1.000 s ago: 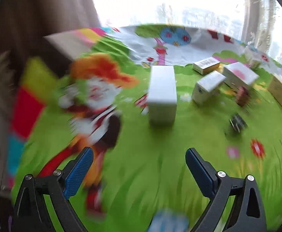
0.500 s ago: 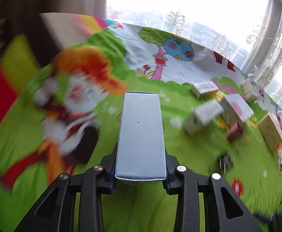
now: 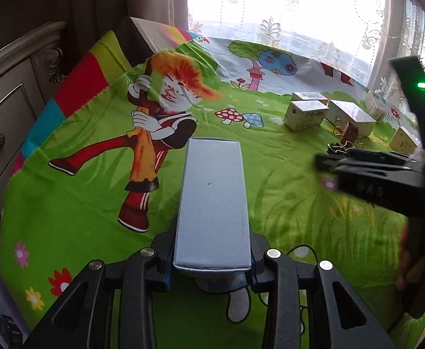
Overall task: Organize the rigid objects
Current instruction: 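Grasp the white box with the left tool while the right tool grasps the black binder clip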
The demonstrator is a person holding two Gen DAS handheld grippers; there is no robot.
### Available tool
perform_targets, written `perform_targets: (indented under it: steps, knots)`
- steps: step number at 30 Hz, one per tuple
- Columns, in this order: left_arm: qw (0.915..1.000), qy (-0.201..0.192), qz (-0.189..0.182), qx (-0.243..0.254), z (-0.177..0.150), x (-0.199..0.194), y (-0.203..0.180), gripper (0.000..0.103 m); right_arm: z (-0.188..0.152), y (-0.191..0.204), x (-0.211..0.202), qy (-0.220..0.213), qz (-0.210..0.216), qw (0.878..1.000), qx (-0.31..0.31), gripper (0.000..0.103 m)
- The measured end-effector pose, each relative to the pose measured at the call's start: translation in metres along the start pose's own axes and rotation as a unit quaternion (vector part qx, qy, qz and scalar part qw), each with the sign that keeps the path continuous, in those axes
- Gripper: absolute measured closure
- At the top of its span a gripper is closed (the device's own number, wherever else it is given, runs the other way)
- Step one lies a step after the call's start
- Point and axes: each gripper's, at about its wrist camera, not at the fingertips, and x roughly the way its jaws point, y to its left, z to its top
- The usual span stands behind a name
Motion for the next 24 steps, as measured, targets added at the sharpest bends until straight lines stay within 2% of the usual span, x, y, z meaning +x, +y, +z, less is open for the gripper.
perform_targets:
  steps: [2,11,15,18,24]
  knots:
    - [1.0000,-0.001,-0.002,-0.001,-0.001,-0.001,0.001,0.066,-0.011,-0.003,-0.013,-0.004,0.017,1.000,0.012,0.083]
    - [1.0000,-0.002,0.000,0.000,-0.001,0.000,0.000,0.066,-0.086,-0.007,-0.083,-0.027,0.064,0.997,0.020,0.084]
    - [1.0000,-0.002,0.001,0.001,-0.001,-0.001,0.000,0.066,-0.113,-0.020,-0.101,-0.034,0.073,0.995,0.054,0.084]
    - [1.0000,-0.002,0.001,0.001,-0.001,-0.001,0.000,0.066,-0.127,-0.032,-0.112,-0.043,0.077,0.993,0.082,0.084]
    - [0.9999,-0.007,-0.011,-0.010,-0.007,-0.010,0.004,0.066,-0.132,-0.047,-0.116,-0.050,0.092,0.987,0.120,0.084]
